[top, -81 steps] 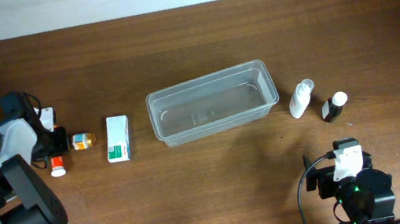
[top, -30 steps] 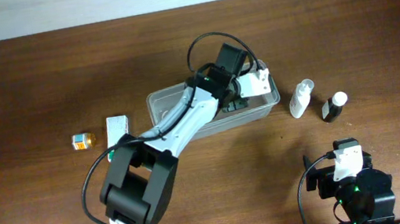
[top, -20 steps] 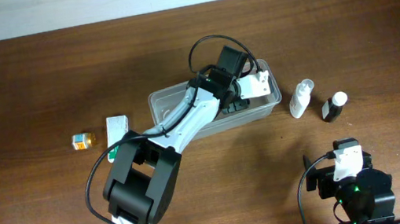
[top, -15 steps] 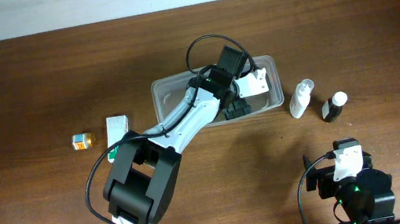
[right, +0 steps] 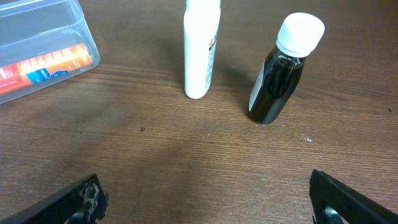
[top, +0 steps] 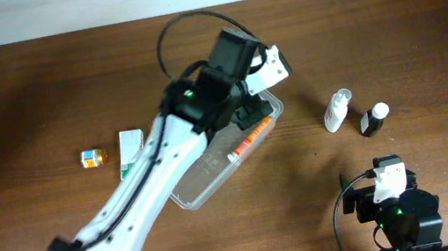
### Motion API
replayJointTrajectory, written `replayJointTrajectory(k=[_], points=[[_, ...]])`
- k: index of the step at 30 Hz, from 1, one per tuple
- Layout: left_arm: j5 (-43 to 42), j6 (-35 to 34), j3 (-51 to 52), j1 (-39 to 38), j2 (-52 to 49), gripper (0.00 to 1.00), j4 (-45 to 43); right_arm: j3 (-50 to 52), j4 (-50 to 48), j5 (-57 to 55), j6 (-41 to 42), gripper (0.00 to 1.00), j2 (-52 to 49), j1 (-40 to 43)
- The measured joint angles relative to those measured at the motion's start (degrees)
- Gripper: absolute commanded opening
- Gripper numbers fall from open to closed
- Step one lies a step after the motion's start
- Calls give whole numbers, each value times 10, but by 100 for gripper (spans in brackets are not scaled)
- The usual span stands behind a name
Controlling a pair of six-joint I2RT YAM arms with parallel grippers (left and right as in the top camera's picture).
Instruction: Pack container
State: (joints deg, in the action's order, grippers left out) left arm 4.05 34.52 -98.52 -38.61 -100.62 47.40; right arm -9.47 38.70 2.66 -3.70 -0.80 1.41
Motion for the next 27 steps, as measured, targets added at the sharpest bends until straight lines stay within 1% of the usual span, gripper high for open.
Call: replayJointTrajectory(k=[2, 3, 5, 6, 7, 8, 10, 13, 14, 15, 16, 18, 20, 21, 23, 24, 25, 26, 27], points=[[-8, -11, 0, 0, 2, 100, 17, 0, 0, 0, 0, 98, 0, 0], [-9, -20, 0, 0, -1, 97, 24, 0, 0, 0, 0, 98, 0, 0], [-12, -57, 1, 3, -8, 83, 35, 0, 0, 0, 0, 99, 0, 0], [-13, -78, 1, 8, -8, 81, 48, 0, 0, 0, 0, 98, 0, 0], [-13, -101, 1, 14, -9, 76, 58, 0, 0, 0, 0, 98, 0, 0], [-12, -125, 1, 22, -9, 69, 71, 0, 0, 0, 0, 98, 0, 0], [-10, -179, 1, 47, -9, 46, 106, 0, 0, 0, 0, 98, 0, 0], [-10, -252, 1, 98, -9, 33, 180, 0, 0, 0, 0, 98, 0, 0], [-10, -294, 1, 129, -9, 16, 226, 0, 0, 0, 0, 98, 0, 0], [-10, -307, 2, 141, -9, 5, 241, 0, 0, 0, 0, 98, 0, 0], [-8, -331, 3, 161, -9, 1, 263, 0, 0, 0, 0, 98, 0, 0], [-9, -368, 8, 195, -10, 1, 321, 0, 0, 0, 0, 98, 0, 0], [-9, -400, 21, 220, -10, 1, 356, 0, 0, 0, 0, 98, 0, 0], [-10, -415, 37, 231, -10, 7, 367, 0, 0, 0, 0, 99, 0, 0], [-12, -425, 57, 234, -10, 13, 365, 0, 0, 0, 0, 98, 0, 0], [-17, -432, 87, 234, -8, 16, 334, 0, 0, 0, 0, 98, 0, 0], [-22, -434, 107, 233, -10, 25, 315, 0, 0, 0, 0, 98, 0, 0], [-28, -437, 125, 233, -10, 44, 294, 0, 0, 0, 0, 98, 0, 0], [-38, -440, 146, 233, -12, 53, 273, 0, 0, 0, 0, 98, 0, 0]])
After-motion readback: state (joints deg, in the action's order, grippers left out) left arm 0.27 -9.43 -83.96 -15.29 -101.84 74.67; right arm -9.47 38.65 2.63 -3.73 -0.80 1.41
